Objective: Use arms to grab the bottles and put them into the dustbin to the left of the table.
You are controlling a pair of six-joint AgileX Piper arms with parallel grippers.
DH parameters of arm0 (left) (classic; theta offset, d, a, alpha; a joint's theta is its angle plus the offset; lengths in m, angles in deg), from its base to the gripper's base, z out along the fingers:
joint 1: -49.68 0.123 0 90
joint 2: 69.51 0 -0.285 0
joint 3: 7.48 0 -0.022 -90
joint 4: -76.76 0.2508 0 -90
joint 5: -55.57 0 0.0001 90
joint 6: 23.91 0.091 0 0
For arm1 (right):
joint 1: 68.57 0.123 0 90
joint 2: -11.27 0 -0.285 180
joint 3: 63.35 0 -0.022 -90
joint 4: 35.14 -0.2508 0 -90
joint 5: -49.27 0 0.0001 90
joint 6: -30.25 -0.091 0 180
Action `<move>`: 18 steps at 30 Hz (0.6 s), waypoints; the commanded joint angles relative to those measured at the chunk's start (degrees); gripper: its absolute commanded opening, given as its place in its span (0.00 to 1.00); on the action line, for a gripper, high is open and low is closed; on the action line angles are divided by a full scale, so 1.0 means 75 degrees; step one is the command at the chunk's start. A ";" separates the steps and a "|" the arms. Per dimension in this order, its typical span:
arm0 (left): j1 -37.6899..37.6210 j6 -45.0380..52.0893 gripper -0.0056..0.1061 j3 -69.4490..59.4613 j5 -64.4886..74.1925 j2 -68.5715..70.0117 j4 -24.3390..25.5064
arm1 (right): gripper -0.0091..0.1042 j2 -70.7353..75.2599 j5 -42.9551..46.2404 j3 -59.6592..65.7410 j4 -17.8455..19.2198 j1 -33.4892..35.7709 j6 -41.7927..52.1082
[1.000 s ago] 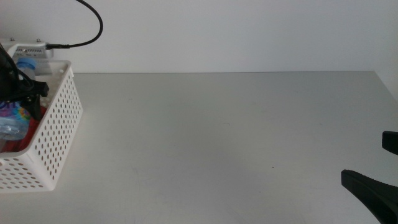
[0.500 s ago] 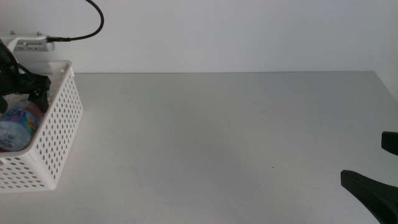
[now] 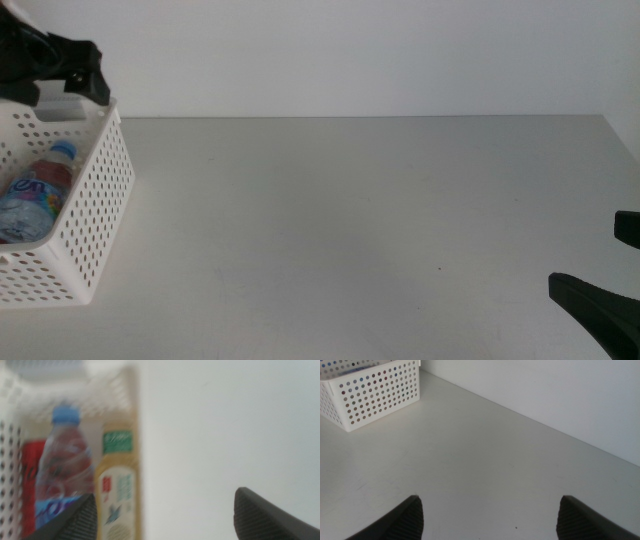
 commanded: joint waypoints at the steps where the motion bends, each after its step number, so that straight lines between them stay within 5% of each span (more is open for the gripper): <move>1: -0.0556 0.0061 0.87 0.0006 -0.0837 0.0885 -0.0213 | 0.68 -0.0014 0.0518 -0.0184 0.0015 0.0005 0.0098; 9: -0.2021 -0.0089 0.87 -0.1830 -0.2927 0.2809 0.0444 | 0.68 -0.0014 0.0518 -0.0184 0.0015 0.0005 0.0098; 18: -0.2134 -0.0586 0.87 -0.3187 -0.4150 0.4352 0.0512 | 0.68 -0.0014 0.0518 -0.0184 0.0015 0.0005 0.0098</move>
